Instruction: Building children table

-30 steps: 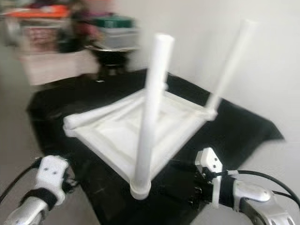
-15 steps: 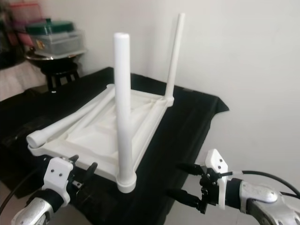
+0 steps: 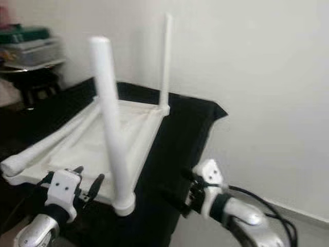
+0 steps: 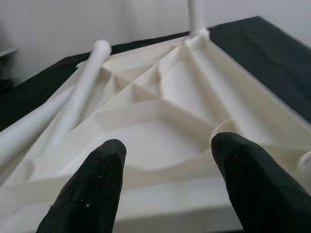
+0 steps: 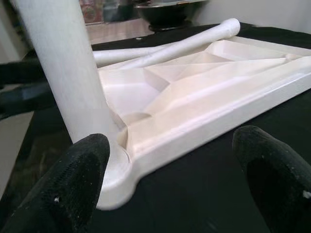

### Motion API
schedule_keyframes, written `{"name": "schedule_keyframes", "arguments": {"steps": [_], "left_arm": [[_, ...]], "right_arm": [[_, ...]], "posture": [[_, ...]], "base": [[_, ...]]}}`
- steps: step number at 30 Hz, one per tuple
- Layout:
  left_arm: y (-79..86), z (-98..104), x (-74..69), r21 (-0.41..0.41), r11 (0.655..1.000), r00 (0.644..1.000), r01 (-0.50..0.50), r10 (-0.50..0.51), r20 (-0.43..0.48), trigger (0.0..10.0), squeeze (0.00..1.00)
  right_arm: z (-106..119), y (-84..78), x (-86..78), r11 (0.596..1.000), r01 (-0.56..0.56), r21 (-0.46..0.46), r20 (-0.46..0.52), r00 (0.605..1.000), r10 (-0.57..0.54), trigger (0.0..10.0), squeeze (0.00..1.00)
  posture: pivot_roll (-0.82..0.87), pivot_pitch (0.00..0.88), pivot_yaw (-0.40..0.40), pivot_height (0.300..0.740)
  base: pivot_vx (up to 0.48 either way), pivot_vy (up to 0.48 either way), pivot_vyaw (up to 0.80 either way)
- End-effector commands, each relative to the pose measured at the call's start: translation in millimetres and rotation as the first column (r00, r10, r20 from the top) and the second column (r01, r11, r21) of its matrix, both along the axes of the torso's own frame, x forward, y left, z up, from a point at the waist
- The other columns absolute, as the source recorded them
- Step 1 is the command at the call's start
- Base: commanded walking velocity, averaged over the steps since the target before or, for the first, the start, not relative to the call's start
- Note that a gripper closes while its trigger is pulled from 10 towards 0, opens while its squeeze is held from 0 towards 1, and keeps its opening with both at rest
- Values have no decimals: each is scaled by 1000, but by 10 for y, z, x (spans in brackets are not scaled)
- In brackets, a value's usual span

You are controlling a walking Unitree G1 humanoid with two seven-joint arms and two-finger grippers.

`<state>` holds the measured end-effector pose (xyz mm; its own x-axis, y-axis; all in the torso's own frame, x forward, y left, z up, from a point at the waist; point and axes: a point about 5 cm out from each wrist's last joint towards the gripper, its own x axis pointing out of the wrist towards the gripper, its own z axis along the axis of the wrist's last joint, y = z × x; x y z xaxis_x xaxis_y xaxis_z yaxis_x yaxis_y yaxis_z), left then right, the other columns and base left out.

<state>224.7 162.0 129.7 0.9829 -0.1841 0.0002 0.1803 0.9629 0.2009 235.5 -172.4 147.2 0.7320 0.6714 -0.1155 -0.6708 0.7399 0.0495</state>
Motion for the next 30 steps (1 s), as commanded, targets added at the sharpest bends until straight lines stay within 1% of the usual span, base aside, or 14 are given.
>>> {"name": "schedule_keyframes", "arguments": {"steps": [1,3,4,6,7,8,10,16,21,23,24,27,29,30], "left_arm": [[41,-43,5,9,1000,999,-27,27,-20,10000,0],[47,-46,-3,6,999,999,-32,33,-21,10000,0],[47,-46,-3,6,999,999,-32,33,-21,10000,0],[60,-55,-7,3,999,999,-39,39,-24,10000,0],[60,-55,-7,3,999,999,-39,39,-24,10000,0],[66,-60,-7,-4,999,999,-45,44,-27,10000,0],[69,-62,-5,-7,999,998,-48,48,-27,10000,0],[80,-62,5,-7,998,998,-59,59,-27,10000,0],[79,-65,7,-10,998,998,-63,62,-32,10000,0],[76,-70,0,-14,998,997,-61,61,-37,10000,0],[69,-86,-24,-24,998,997,-62,61,-49,10000,0],[68,-91,-34,-28,998,997,-63,61,-53,10000,0],[77,-111,-63,-54,995,995,-80,76,-71,10000,0],[77,-111,-63,-54,995,995,-80,76,-71,10000,0]], "right_arm": [[19,82,-15,999,16,37,11,1000,-16,10000,0],[-4,150,-50,996,35,84,10,999,-36,10000,0],[-4,150,-50,996,35,84,10,999,-36,10000,0],[-64,207,-137,996,2,91,-7,1000,-1,10000,0],[-64,207,-137,996,2,91,-7,1000,-1,10000,0],[-95,235,-174,996,-14,85,-12,1000,15,10000,0],[-111,253,-180,996,-13,87,-16,1000,14,10000,0],[-107,312,-139,995,12,97,-6,1000,-11,10000,0],[-73,355,-89,997,22,67,42,999,-25,10000,0],[-60,372,-76,998,25,64,53,998,-28,10000,0],[-30,395,-37,997,44,57,79,996,-49,10000,0],[-21,401,-20,997,54,58,87,995,-59,10000,0],[7,434,51,995,87,52,111,990,-92,10000,0],[7,434,51,995,87,52,111,990,-92,10000,0]], "posture": [[-69,15,-26,740],[-75,16,-27,740],[-75,16,-27,740],[-79,17,-28,740],[-79,17,-28,740],[-79,16,-30,740],[-79,16,-30,740],[-67,14,-27,740],[-71,14,-24,740],[-67,13,-21,740],[-67,13,-21,740],[-67,13,-21,740],[-47,11,-17,740],[-47,11,-17,740]], "base": [[0,480,0],[0,480,0],[0,480,0],[0,480,0],[0,480,0],[0,480,0],[0,480,0],[0,480,0],[0,480,0],[0,480,0],[0,480,0],[0,480,0],[0,480,0],[0,480,0]]}}
